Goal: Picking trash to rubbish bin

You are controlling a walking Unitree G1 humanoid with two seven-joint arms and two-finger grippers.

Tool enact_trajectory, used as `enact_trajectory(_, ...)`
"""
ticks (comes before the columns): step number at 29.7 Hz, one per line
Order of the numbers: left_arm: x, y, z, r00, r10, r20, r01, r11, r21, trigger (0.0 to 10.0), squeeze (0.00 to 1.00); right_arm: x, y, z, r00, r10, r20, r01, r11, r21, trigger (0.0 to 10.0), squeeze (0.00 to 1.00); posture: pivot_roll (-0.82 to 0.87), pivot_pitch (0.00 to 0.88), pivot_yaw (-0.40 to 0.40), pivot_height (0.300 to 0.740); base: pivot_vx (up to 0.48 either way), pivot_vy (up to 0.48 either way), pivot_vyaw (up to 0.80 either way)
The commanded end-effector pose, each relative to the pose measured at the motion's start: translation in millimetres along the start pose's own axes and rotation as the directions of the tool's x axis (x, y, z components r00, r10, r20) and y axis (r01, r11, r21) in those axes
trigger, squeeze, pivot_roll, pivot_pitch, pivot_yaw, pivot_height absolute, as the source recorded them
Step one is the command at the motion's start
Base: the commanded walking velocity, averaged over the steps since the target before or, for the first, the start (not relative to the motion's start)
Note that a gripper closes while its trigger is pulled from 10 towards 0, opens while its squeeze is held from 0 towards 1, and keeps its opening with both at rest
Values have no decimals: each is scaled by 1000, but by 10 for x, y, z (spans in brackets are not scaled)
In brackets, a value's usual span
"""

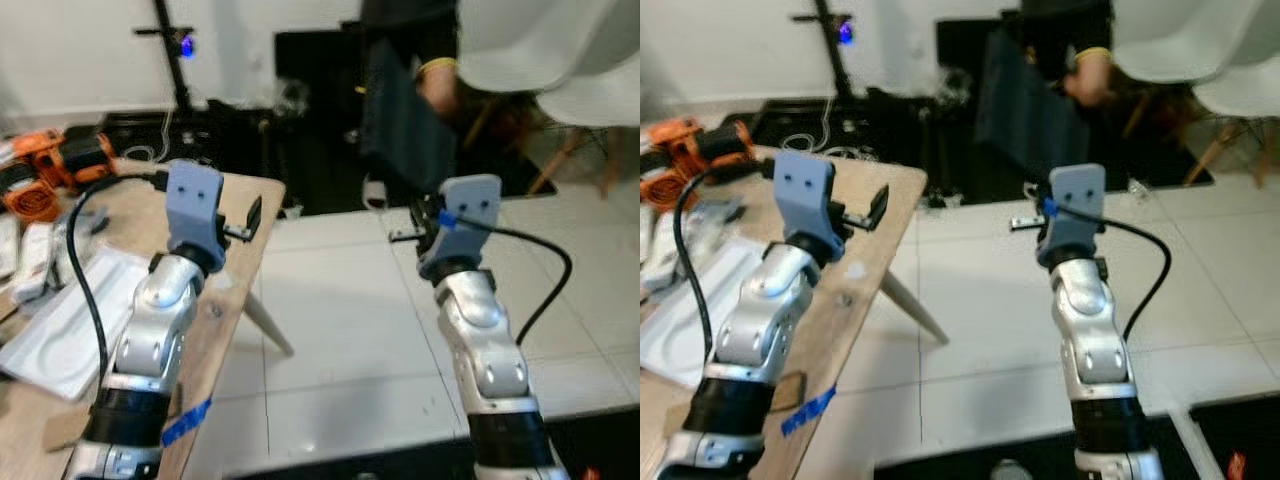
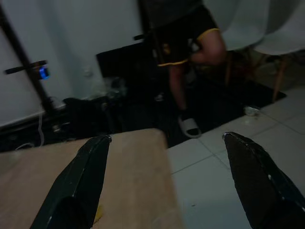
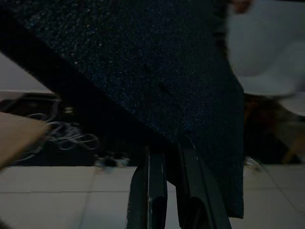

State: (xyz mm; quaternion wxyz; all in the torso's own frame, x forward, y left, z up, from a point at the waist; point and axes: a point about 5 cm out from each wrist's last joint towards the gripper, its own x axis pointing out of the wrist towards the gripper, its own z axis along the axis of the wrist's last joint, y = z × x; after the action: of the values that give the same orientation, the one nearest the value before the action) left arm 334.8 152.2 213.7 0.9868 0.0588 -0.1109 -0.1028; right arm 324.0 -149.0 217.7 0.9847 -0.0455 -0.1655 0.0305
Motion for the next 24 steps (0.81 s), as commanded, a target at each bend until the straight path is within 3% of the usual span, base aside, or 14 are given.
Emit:
enact_trajectory(1,-16,12,-29,1000,4,-9,-4,1000,12,10000,0,-21,-13,-30,1000,-4,-13,4,1000,4,10000,0,-8,150,66,740,0,0,-800)
enact_trajectory(24,-1,87,-42,999,47,-13,-47,999,11,10000,0,-37,-4,-103,999,-1,-43,2,1000,27,10000,0,-13,150,63,740,0,0,-800)
